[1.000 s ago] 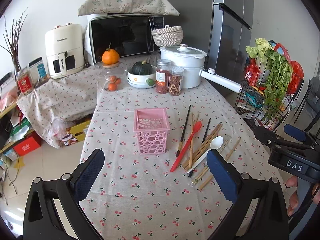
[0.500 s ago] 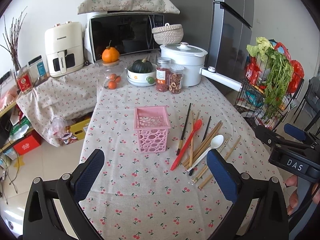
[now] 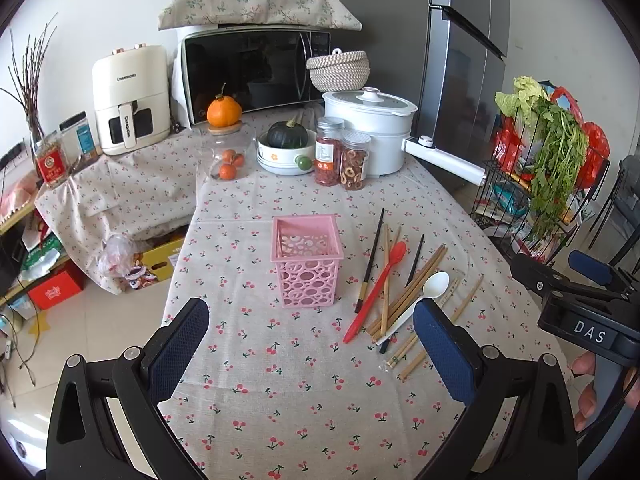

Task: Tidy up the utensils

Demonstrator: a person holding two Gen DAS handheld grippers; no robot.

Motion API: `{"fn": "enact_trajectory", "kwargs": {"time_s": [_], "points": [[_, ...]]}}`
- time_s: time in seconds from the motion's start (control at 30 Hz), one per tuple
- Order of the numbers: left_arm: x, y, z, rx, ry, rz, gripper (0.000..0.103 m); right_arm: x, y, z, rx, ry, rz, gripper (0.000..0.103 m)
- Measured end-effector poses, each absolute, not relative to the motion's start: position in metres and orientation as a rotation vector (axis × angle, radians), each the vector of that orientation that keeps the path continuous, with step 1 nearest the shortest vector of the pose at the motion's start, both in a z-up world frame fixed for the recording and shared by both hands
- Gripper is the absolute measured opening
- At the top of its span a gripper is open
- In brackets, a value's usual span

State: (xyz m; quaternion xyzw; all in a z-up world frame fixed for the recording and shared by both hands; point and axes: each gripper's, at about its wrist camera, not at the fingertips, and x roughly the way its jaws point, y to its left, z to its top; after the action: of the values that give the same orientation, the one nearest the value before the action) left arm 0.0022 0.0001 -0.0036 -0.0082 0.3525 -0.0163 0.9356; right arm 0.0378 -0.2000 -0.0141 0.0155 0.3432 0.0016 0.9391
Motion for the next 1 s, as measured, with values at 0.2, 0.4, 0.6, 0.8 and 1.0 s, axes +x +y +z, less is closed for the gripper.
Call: {"fn": "enact_trajectory", "kwargs": {"time_s": [0.2,0.4,0.6,0.8,1.0], "points": [[0.0023,0.0000,-0.0038,-0.017,0.719,-0.033,0.103,0.0379,-0.1998,-0.0146,0.032,0.701,0.003,0.103],[0.0023,-0.0002,-0.0039,-0.016,0.719,-0.033,0.103,0.0377,-0.1992,-0.0154,0.036,0.703,0.005,0.103],[0.0021,-0.0006,-0.0041,-0.016,0.718,-0.033,0.103,0.0377,-0.1983,-0.0159,0.037,0.706,0.006,0.103],[0.0020,0.0004,-0.0040,-0.009,0.717,-0.028,0.103,0.0380,-0.1984,-0.0161,0.039,0.709,0.007,0.103],[0.0034,0.0028,-0.0052,0.000,0.721,-0.016,0.103,0.0382,-0.1978,-0.0167,0.041,0.716,0.011,0.103]]}}
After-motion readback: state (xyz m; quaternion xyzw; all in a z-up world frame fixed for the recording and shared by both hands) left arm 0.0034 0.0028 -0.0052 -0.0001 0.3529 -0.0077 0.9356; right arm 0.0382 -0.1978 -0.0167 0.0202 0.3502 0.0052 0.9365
